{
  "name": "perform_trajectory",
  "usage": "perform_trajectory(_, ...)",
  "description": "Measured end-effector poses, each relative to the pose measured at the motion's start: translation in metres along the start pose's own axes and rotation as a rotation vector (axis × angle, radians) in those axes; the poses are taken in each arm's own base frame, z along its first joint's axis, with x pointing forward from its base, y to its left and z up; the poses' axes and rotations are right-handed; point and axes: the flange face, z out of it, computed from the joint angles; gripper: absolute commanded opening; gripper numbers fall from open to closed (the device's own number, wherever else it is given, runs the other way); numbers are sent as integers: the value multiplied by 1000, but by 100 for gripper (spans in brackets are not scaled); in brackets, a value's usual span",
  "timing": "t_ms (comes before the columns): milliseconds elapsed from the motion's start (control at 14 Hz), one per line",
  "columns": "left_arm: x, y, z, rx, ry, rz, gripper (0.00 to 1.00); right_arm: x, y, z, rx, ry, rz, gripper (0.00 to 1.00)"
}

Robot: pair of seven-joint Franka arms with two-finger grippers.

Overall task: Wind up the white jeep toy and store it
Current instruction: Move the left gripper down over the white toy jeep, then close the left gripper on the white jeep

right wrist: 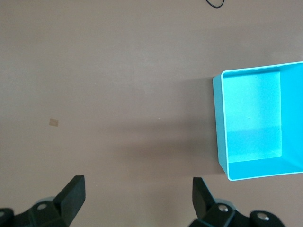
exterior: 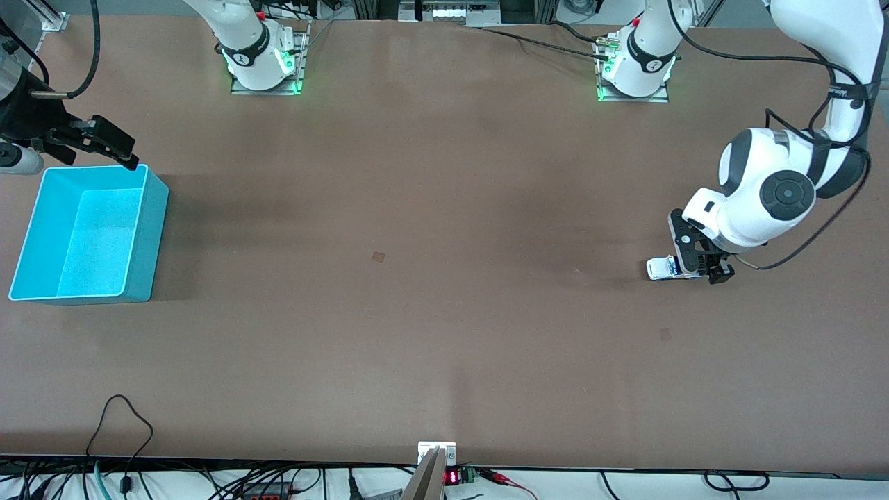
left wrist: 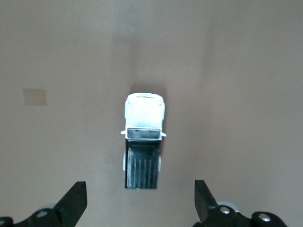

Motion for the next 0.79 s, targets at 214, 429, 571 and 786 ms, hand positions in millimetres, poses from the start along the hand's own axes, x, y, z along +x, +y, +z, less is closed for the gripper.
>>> perform_trajectory(214,-6,10,34,44,30,28,100,0,0,0,0,0,0,100)
perform_trajectory(429,-9,10,61,59,49,39,100,0,0,0,0,0,0,100)
perform_trajectory(571,-9,11,75,60,57,38,100,0,0,0,0,0,0,100)
perform_trajectory(786,-9,12,88,58,62,63,41,0,0,0,0,0,0,100)
